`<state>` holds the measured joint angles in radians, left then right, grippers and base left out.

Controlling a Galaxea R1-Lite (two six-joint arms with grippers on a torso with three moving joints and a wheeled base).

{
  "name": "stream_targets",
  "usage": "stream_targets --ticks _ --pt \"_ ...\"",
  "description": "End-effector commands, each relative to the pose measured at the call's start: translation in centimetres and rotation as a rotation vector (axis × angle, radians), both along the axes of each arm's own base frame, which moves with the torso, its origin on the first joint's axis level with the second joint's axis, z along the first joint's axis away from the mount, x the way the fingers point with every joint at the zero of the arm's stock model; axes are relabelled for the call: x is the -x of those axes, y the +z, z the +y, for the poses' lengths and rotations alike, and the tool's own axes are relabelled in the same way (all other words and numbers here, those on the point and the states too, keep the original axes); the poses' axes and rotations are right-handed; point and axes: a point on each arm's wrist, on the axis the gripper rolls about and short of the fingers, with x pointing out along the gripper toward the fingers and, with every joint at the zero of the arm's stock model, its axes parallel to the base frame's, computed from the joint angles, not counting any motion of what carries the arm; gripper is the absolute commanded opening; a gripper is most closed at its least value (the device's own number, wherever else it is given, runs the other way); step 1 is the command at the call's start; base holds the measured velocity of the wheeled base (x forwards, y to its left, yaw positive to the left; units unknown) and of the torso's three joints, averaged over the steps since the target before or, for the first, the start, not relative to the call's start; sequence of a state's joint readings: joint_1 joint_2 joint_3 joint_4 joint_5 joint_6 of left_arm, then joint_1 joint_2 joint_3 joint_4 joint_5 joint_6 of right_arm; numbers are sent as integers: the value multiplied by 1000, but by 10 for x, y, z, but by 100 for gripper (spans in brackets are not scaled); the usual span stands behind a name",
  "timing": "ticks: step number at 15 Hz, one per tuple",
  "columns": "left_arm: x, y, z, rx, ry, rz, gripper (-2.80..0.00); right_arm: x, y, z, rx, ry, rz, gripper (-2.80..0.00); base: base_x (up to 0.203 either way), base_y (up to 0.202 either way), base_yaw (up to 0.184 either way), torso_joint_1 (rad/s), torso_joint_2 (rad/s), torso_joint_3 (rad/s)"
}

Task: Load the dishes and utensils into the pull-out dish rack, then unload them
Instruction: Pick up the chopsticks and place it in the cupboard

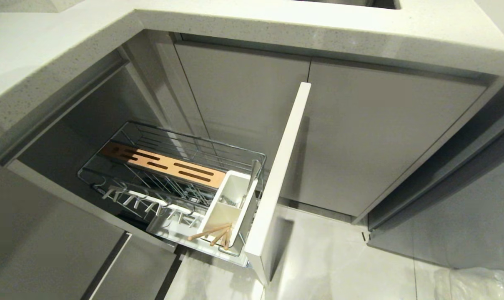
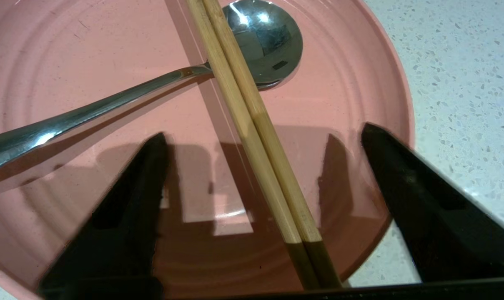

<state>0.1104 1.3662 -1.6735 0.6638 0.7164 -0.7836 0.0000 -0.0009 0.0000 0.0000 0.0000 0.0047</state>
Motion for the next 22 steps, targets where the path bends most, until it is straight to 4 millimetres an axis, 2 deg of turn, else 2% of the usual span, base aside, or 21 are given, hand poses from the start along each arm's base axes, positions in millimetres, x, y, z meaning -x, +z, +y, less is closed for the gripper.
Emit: stream_targets --ticks 1,10,14,19,22 --pt "-1 -1 0 3 4 4 -280 0 0 0 0 0 1 -280 0 0 0 0 0 0" --pt "-2 0 0 2 4 -1 -280 0 0 0 0 0 1 -280 0 0 0 0 0 0" --pt "4 10 0 -4 5 -44 -280 0 0 0 0 0 1 -280 0 0 0 0 0 0" --pt "34 39 -7 -20 -23 -186 -280 0 0 0 0 0 1 -280 0 0 0 0 0 0" --pt "54 50 -29 13 -271 -258 -280 0 0 0 0 0 1 -280 0 0 0 0 0 0"
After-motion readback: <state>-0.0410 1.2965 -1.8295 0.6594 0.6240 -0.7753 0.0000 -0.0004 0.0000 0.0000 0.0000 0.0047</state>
